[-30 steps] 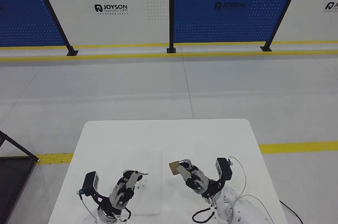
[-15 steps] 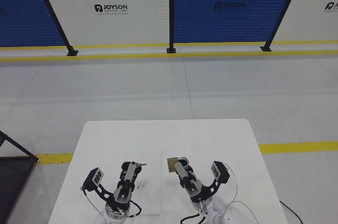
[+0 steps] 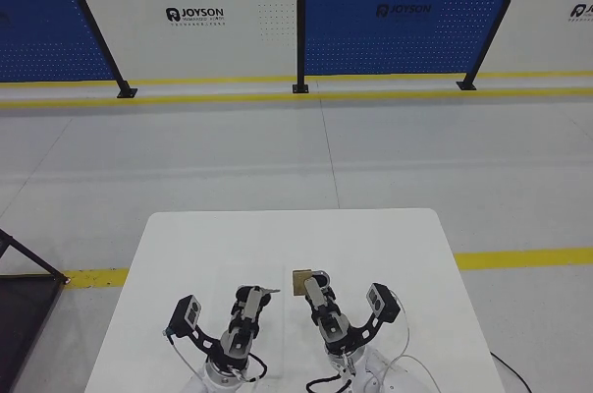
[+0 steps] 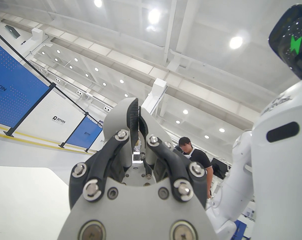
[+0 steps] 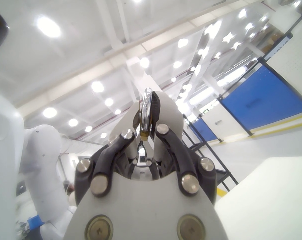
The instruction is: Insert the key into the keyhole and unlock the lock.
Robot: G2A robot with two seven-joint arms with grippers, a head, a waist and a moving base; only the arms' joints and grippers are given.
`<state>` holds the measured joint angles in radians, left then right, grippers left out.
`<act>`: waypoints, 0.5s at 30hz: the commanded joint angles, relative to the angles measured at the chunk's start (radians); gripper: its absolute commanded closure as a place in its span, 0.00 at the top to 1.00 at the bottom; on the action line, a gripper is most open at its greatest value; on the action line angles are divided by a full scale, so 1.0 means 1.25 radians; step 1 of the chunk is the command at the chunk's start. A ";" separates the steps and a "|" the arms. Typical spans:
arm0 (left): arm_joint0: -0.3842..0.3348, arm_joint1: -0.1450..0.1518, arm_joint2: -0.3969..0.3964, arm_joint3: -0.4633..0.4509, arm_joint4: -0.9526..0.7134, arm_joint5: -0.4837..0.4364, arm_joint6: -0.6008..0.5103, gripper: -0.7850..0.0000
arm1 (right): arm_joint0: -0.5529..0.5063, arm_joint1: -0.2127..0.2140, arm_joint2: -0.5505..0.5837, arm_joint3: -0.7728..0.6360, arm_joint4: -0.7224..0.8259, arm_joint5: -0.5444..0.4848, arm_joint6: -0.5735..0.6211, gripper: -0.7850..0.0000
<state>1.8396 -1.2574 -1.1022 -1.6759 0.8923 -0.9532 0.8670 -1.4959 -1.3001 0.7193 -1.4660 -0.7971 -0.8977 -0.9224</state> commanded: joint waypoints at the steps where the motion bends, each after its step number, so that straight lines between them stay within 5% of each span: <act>1: -0.002 -0.005 0.004 0.002 0.005 0.003 0.003 0.00 | 0.000 0.000 0.000 0.000 0.000 0.000 0.000 0.00; 15: -0.017 -0.031 0.021 0.019 0.042 0.031 0.031 0.00 | 0.000 0.000 0.000 0.000 0.000 0.000 0.000 0.00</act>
<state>1.8189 -1.2938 -1.0754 -1.6539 0.9427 -0.9164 0.9038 -1.4957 -1.2999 0.7190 -1.4662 -0.7965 -0.8979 -0.9222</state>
